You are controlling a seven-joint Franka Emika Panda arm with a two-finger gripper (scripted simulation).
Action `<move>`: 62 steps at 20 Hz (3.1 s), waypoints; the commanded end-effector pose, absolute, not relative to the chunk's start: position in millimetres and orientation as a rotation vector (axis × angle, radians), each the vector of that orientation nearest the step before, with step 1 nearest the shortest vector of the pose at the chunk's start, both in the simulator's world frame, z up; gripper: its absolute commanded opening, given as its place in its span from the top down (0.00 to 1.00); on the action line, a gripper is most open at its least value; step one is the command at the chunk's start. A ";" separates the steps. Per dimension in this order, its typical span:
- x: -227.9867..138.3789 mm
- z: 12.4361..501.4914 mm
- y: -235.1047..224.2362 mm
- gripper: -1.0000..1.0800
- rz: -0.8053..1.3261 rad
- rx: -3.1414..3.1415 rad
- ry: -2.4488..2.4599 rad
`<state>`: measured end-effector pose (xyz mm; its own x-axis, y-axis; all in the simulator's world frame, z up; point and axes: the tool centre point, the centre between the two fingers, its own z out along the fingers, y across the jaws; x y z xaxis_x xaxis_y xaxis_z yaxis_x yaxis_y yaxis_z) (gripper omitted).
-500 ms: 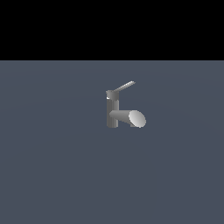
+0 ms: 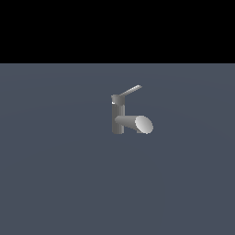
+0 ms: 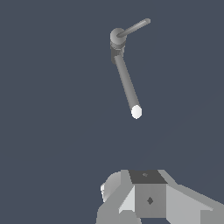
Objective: Turn on the faucet by rotating a designated handle.
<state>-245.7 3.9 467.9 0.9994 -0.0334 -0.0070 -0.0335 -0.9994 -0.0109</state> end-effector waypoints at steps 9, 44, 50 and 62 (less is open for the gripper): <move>-203.0 431.6 22.0 1.00 0.011 -3.115 0.306; 37.8 242.9 -11.6 1.00 0.003 -2.712 1.578; 71.7 212.7 -38.7 1.00 0.000 -2.594 1.772; 102.6 183.0 -72.6 1.00 -0.001 -2.453 1.964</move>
<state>100.3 -70.3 184.5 0.2292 -0.9734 0.0008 -0.9734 -0.2292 0.0012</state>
